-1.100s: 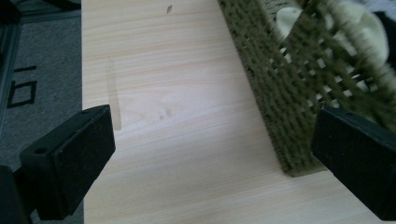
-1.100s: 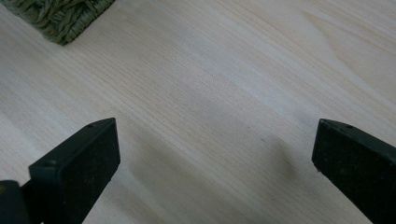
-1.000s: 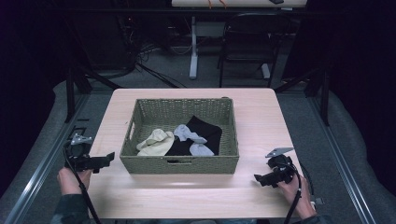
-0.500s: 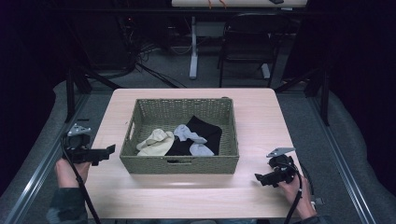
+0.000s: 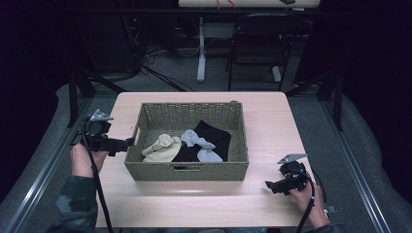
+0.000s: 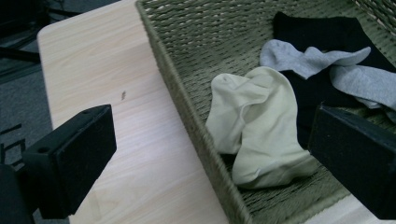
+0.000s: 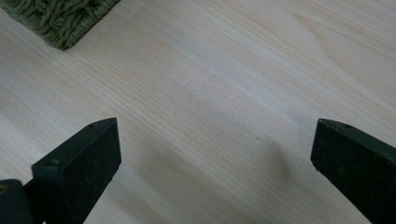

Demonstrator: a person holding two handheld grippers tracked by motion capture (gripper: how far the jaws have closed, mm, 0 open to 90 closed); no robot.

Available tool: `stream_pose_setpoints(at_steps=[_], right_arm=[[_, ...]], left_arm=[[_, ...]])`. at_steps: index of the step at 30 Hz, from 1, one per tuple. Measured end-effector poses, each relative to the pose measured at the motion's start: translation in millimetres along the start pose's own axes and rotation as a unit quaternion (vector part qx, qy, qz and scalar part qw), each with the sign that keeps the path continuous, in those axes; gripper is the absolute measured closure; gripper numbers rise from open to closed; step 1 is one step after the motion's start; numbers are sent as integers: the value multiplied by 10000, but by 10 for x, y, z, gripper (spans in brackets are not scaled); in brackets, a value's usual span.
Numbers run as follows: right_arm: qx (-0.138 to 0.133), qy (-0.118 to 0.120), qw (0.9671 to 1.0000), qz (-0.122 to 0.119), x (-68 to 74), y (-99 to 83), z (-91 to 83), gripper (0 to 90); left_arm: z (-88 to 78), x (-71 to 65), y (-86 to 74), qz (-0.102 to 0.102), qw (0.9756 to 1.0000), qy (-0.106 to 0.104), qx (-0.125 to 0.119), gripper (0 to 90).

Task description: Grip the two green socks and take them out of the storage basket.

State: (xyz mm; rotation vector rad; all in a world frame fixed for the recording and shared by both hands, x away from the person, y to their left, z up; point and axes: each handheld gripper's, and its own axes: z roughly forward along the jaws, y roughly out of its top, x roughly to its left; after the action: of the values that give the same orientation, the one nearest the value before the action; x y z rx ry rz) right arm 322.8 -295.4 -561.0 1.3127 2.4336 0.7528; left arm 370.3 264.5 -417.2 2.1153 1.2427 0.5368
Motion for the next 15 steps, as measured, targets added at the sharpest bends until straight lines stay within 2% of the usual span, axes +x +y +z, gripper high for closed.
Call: stream_pose_setpoints(at_steps=[8, 15], right_arm=[[3, 4, 10000, -2, -1, -2, 2, 10], [12, 4, 10000, -8, 1, -4, 1, 10]], left_arm=[[265, -87, 231, 164, 9989, -279, 331, 11], [515, -189, 347, 347, 9955, -462, 750, 45]])
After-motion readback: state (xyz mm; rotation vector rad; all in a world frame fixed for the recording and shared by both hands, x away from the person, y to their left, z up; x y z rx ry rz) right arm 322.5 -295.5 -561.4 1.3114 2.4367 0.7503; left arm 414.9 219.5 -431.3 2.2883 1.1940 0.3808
